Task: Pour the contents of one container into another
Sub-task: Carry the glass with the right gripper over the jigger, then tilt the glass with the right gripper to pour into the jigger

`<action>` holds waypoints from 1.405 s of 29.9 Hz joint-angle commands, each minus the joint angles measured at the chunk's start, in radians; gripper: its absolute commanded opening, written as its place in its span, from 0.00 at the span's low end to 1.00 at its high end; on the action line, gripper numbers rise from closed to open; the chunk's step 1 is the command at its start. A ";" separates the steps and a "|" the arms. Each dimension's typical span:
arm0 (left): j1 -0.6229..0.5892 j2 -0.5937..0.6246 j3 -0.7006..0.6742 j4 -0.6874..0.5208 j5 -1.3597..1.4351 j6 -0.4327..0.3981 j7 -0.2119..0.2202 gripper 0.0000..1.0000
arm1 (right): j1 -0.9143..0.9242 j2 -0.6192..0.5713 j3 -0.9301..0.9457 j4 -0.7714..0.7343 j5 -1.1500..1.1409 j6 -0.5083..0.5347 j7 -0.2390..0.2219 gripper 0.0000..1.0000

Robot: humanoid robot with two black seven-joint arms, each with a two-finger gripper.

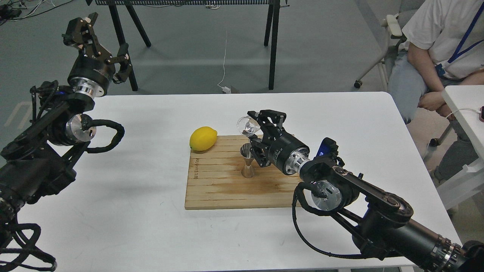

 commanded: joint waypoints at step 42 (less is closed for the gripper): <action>0.008 -0.001 0.000 0.002 0.002 0.000 -0.001 1.00 | 0.097 -0.091 -0.158 0.011 -0.230 -0.060 0.002 0.31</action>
